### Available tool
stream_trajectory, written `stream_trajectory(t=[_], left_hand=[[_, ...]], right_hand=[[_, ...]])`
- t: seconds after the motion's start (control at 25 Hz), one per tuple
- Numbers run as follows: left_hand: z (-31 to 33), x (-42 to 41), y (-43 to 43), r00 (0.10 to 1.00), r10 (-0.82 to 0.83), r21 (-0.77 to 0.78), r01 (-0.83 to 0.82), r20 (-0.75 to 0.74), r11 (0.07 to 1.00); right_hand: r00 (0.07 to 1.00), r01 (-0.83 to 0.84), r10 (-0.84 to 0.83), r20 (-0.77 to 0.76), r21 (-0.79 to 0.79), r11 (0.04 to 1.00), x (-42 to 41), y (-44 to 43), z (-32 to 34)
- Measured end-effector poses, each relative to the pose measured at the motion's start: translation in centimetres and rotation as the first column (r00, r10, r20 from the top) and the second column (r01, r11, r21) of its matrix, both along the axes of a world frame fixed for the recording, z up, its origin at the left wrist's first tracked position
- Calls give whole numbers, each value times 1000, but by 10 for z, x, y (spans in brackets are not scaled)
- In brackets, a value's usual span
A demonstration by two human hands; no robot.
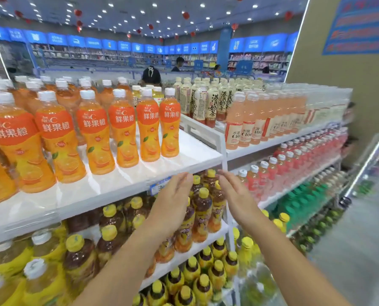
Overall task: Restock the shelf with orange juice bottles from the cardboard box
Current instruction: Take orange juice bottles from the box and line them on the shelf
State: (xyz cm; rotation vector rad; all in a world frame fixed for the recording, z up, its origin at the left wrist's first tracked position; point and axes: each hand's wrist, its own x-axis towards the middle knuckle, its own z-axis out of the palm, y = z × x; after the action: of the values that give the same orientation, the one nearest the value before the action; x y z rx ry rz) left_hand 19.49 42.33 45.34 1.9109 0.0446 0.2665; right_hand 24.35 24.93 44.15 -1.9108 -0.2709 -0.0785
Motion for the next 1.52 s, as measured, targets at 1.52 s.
stream_trajectory(t=[1.52], left_hand=[[-436,-192,-462,206,-389,66,937,-898,344]], right_hand=[[71,790,-514,-855,-266,552,-461,-406,-438]])
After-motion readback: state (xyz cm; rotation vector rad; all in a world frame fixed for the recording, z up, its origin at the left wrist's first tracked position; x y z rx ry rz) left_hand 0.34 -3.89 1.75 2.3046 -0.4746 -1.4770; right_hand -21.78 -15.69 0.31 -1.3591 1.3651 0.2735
